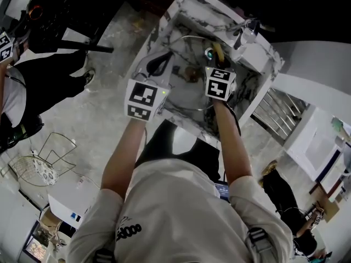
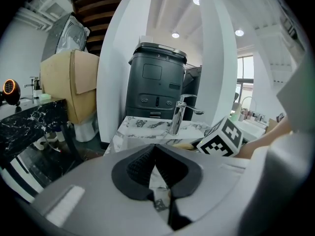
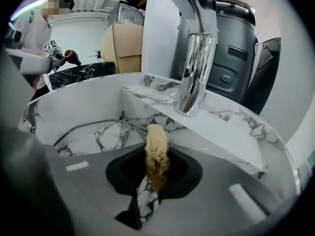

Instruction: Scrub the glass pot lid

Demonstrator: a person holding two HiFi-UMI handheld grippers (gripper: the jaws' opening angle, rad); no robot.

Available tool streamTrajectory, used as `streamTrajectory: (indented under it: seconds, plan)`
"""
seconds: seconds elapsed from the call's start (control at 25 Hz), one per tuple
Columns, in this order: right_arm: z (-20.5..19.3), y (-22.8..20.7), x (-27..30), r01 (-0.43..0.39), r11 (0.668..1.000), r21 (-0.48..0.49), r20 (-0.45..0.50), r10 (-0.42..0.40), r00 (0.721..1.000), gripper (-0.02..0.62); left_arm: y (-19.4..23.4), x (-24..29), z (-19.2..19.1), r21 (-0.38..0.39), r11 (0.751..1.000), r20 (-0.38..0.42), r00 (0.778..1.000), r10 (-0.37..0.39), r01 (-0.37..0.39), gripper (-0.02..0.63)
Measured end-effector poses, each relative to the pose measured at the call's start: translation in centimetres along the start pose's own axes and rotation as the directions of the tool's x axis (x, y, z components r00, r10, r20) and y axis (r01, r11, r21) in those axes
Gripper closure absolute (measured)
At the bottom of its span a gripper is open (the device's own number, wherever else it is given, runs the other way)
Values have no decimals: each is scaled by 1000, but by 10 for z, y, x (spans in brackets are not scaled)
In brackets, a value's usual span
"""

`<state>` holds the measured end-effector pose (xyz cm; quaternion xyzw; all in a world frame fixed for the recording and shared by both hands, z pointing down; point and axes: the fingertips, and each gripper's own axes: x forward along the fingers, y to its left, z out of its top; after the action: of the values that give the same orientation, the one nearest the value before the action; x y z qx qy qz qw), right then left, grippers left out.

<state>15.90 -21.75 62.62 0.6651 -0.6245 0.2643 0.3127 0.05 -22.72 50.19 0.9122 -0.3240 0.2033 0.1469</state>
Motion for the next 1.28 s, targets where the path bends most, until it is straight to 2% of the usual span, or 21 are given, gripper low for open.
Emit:
streamTrajectory:
  seconds: [0.12,0.44,1.28]
  plan:
    - [4,1,8,5,1000,-5,5,-5,1000,551,1,-1,0,-8,1000,6,1000,8,-8,595]
    - [9,27,15,-47,999,-27,14,48,999,551,7,-11,-4,-24,999,11,999,30,-30,595]
    - [20,96,20,-223,972,-74,-7,223,975,551,28,-37,-9,-60,994,19,996,88,-87,597]
